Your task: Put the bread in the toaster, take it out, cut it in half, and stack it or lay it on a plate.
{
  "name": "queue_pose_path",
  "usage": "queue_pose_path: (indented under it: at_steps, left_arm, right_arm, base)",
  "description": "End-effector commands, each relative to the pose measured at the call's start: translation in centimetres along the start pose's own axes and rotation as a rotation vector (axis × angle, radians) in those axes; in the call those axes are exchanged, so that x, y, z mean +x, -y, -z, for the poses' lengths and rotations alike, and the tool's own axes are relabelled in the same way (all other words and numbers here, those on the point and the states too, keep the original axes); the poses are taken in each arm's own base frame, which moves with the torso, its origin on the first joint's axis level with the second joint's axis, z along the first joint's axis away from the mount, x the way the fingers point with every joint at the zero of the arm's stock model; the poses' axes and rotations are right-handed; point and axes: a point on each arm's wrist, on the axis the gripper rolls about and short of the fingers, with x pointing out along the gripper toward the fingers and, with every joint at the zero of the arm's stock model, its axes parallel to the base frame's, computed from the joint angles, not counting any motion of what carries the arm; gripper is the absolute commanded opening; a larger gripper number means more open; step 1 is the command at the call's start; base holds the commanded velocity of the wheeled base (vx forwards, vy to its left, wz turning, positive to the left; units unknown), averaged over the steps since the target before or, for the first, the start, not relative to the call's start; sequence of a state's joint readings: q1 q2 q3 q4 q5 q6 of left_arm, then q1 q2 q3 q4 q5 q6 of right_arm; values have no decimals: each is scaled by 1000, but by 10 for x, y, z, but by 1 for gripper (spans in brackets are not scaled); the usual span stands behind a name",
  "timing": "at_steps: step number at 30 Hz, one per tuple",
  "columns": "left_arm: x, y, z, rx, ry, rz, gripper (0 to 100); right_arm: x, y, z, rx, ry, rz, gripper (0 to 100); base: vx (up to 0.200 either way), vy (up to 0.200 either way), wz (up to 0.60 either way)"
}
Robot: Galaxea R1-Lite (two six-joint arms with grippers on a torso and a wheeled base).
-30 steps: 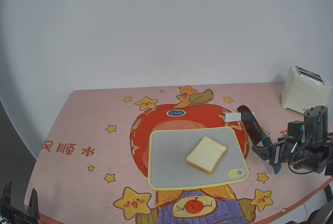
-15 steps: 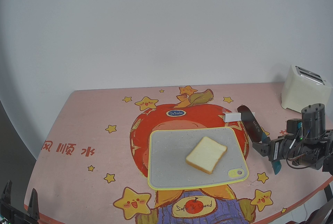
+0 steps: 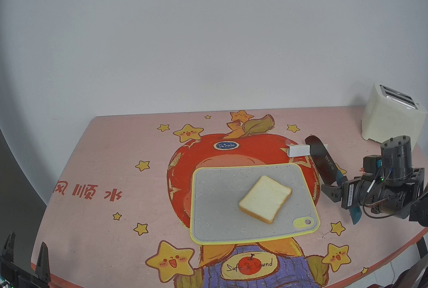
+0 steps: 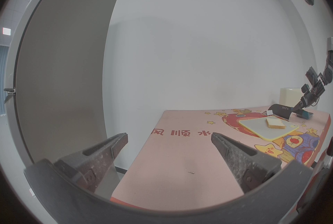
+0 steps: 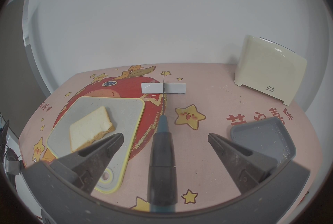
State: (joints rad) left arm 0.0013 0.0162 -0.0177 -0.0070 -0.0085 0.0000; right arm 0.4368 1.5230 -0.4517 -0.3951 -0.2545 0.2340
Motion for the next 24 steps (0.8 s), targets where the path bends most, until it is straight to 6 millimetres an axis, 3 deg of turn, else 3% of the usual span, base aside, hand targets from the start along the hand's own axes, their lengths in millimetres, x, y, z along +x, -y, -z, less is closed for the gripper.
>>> queue_pose_path:
  at_steps: [1, 15, 16, 24]
  left_arm:
    - [1, 0, 5, 0, -10, 0, 100]
    - [1, 0, 5, 0, -10, -1, 100]
    - [1, 0, 5, 0, -10, -1, 100]
    - [1, 0, 5, 0, -12, 0, 100]
  right_arm:
    - [2, 0, 1, -2, -9, 2, 100]
    - [2, -1, 2, -3, -10, 3, 100]
    - [2, 0, 2, -3, -10, 3, 0]
    - [0, -2, 2, -7, -6, -6, 0]
  base:
    - [0, 0, 0]
    - [0, 0, 0]
    - [0, 0, 0]
    - [0, 0, 0]
